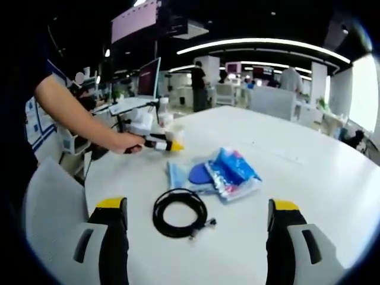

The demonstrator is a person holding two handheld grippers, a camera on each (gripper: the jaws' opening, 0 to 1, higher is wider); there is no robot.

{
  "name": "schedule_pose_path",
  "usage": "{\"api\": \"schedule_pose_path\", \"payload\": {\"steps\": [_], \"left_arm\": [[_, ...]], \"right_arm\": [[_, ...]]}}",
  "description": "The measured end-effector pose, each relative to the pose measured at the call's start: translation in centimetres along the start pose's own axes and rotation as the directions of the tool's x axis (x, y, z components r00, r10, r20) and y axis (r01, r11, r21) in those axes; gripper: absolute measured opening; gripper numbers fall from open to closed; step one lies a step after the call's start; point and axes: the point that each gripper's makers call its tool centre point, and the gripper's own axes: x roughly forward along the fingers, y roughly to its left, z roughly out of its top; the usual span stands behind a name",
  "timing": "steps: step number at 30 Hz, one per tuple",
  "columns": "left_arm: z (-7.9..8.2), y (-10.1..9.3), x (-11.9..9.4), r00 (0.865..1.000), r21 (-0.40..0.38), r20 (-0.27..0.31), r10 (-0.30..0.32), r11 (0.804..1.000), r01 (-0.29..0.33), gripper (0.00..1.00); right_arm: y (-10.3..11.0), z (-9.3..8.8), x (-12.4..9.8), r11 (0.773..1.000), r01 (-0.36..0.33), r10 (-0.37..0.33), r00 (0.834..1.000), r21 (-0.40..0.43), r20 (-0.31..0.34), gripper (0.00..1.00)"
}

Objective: Arrange the tabletop items into an orderly group along one side of the table until the central work area is clear of visible clutter.

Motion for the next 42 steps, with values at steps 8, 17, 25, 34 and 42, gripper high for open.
{"api": "schedule_pose_path", "payload": {"steps": [8, 17, 25, 34, 42], "left_arm": [[0.1, 0.5, 0.7, 1.0, 0.005, -0.009, 0.01, 1.0, -0.01, 0.45], [0.3, 1.0, 1.2, 1.0, 0.006, -0.012, 0.02, 1.0, -0.02, 0.44], [0.2, 1.0, 1.5, 1.0, 0.008, -0.021, 0.021, 1.0, -0.02, 0.44], [0.1, 0.8, 1.2, 0.999, 0.011, -0.041, 0.022, 1.0, -0.021, 0.49], [0.0, 0.4, 0.1, 0.998, 0.004, -0.052, 0.03, 1.0, -0.029, 0.49]], "right_arm": [[-0.2, -0.3, -0.2, 1.0, 0.006, -0.006, 1.0, 0.007, -0.004, 0.95], [-0.3, -0.5, -0.1, 1.0, 0.008, -0.007, 1.0, 0.011, -0.013, 0.95], [-0.3, -0.8, -0.1, 1.0, 0.009, -0.009, 1.0, 0.018, -0.016, 0.95], [-0.3, -0.5, -0.3, 1.0, 0.007, -0.006, 1.0, 0.023, -0.009, 0.95], [0.0, 0.1, -0.2, 1.0, -0.006, 0.006, 1.0, 0.019, 0.006, 0.95]]}}
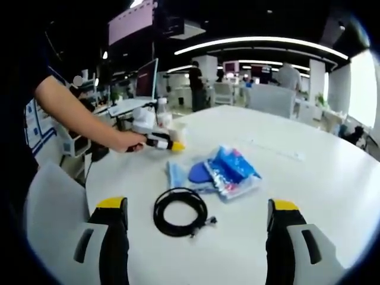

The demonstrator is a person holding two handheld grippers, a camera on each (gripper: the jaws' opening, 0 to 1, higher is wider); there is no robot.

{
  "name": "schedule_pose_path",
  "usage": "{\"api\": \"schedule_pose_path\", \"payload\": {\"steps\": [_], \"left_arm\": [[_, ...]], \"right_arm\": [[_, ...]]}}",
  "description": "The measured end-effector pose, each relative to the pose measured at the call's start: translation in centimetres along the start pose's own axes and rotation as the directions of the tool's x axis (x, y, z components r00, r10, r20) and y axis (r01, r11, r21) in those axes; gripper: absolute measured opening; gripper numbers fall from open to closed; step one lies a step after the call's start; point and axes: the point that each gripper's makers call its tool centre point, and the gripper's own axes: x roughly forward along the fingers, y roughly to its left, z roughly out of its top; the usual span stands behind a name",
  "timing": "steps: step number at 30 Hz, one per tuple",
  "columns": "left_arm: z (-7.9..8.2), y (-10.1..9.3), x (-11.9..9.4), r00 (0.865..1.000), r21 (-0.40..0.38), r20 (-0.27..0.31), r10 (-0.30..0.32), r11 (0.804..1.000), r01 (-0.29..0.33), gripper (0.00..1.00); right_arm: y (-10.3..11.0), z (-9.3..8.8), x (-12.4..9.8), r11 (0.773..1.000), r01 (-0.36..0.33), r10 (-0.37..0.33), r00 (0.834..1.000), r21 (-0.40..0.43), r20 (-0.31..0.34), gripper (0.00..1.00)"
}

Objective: Arrange the tabletop items into an orderly group along one side of the table until the central work area is clear of visible clutter.

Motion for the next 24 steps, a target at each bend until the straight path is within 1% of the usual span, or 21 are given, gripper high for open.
{"api": "schedule_pose_path", "payload": {"steps": [5, 12, 15, 17, 24], "left_arm": [[0.1, 0.0, -0.7, 1.0, 0.007, -0.005, 0.007, 1.0, -0.007, 0.49], [0.4, -0.3, -2.0, 1.0, 0.001, -0.008, 0.014, 1.0, -0.014, 0.52], [0.4, -0.5, -2.5, 1.0, -0.003, -0.009, 0.015, 1.0, -0.015, 0.54], [0.1, -0.7, -2.7, 1.0, -0.021, -0.016, 0.012, 1.0, -0.012, 0.58], [-0.4, -1.2, -3.9, 1.0, -0.014, -0.025, 0.01, 1.0, -0.01, 0.63]], "right_arm": [[0.1, 0.3, -0.1, 1.0, -0.005, 0.005, 1.0, -0.006, 0.009, 0.95], [0.3, 1.5, -0.4, 1.0, -0.01, 0.01, 0.999, -0.018, 0.039, 0.95], [0.4, 1.8, -0.4, 1.0, -0.012, 0.013, 0.999, -0.021, 0.049, 0.95], [0.5, 1.9, -0.5, 1.0, -0.014, 0.016, 0.999, -0.024, 0.052, 0.95], [1.0, 2.5, -0.8, 0.999, -0.022, 0.024, 0.997, -0.032, 0.069, 0.95]]}}
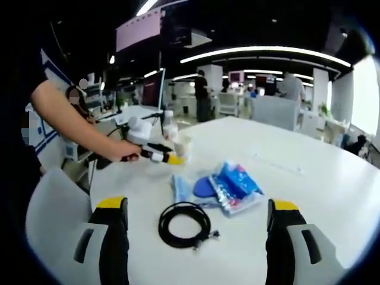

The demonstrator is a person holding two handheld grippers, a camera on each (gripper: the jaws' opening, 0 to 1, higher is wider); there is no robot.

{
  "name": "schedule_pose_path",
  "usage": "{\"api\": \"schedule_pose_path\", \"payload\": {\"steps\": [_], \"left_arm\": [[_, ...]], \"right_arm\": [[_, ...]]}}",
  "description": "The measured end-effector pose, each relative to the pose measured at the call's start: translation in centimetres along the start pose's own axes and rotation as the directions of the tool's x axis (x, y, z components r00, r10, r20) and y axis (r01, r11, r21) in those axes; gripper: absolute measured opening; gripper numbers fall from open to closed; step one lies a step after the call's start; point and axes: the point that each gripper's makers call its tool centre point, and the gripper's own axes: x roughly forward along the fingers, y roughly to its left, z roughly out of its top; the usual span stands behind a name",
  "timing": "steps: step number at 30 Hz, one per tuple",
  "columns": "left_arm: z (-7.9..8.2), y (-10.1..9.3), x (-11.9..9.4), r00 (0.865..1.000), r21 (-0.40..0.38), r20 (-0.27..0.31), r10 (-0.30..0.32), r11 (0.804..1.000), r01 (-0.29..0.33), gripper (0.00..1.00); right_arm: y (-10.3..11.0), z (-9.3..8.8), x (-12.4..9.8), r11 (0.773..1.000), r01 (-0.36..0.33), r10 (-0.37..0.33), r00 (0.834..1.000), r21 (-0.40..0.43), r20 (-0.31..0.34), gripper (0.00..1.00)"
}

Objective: Arrange the tabletop items into an orderly group along one side of the table until the central work area is clear of visible clutter.

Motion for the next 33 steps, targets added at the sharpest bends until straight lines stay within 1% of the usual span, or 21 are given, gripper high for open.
{"api": "schedule_pose_path", "payload": {"steps": [3, 10, 16, 24, 33], "left_arm": [[0.0, -0.1, -0.6, 1.0, -0.003, -0.002, 0.003, 1.0, -0.003, 0.68], [0.0, -0.1, -1.9, 1.0, -0.037, -0.007, 0.016, 0.999, -0.016, 0.77], [0.0, -0.2, -2.9, 1.0, -0.048, -0.01, 0.017, 0.999, -0.018, 0.79], [0.4, -0.7, -4.5, 1.0, -0.048, -0.008, 0.013, 0.999, -0.013, 0.79], [1.1, -1.6, -5.8, 1.0, -0.049, 0.001, -0.001, 0.999, 0.001, 0.8]], "right_arm": [[0.0, 0.3, -0.2, 1.0, 0.0, 0.0, 1.0, 0.002, 0.01, 0.95], [0.2, 1.0, -0.4, 1.0, -0.006, 0.007, 1.0, -0.012, 0.027, 0.95], [0.6, 1.8, -0.6, 1.0, -0.013, 0.014, 0.999, -0.024, 0.043, 0.95], [1.1, 2.8, -1.0, 0.999, -0.022, 0.025, 0.998, -0.044, 0.065, 0.94], [1.4, 3.3, -1.5, 0.998, -0.027, 0.032, 0.996, -0.062, 0.078, 0.94]]}}
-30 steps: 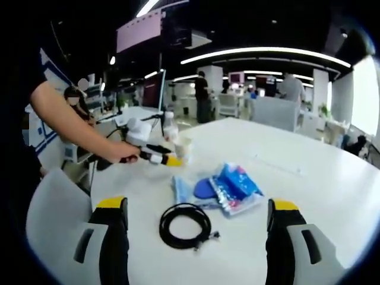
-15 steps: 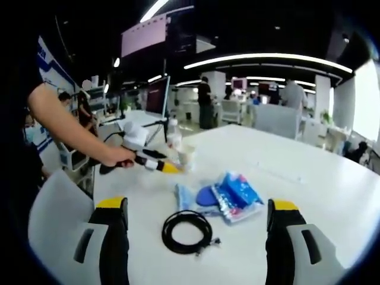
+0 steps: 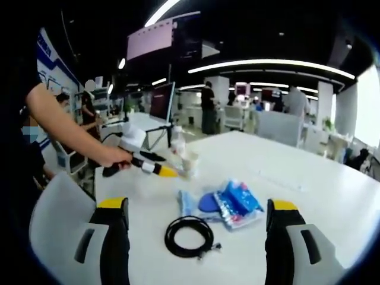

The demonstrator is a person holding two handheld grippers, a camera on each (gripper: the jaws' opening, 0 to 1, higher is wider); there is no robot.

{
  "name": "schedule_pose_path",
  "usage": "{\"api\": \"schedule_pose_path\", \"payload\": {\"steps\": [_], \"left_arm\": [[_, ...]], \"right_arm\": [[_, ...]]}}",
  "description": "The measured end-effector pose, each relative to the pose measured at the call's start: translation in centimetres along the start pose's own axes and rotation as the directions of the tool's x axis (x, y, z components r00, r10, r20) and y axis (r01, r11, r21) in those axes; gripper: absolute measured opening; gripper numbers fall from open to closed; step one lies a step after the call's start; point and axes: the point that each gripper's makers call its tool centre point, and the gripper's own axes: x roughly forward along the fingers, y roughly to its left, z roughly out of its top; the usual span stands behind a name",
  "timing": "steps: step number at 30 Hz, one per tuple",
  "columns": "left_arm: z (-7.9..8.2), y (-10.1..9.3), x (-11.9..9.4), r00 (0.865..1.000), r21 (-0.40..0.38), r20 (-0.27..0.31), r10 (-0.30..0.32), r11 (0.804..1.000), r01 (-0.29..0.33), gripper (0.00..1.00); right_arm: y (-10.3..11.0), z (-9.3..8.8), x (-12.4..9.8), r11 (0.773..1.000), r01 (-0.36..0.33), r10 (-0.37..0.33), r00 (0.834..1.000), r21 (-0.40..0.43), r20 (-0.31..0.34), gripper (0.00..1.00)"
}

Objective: Arrange the tabletop items into an orderly group along one side of the table until the central work area is clear of visible clutter.

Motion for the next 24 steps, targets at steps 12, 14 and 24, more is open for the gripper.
{"api": "schedule_pose_path", "payload": {"steps": [12, 14, 24], "left_arm": [[0.8, -1.1, -2.1, 1.0, 0.004, 0.02, -0.004, 1.0, 0.004, 0.87], [1.1, -1.3, -2.4, 1.0, 0.012, 0.028, -0.003, 1.0, 0.003, 0.89], [2.0, -1.7, -4.1, 0.999, -0.011, 0.044, 0.018, 1.0, -0.017, 0.99]], "right_arm": [[0.4, 1.0, -0.2, 0.999, -0.02, 0.02, 1.0, -0.029, 0.023, 0.94], [0.4, 1.3, -0.2, 0.999, -0.02, 0.022, 0.999, -0.033, 0.032, 0.94], [0.8, 2.1, -0.5, 0.997, -0.03, 0.033, 0.998, -0.066, 0.052, 0.92]]}}
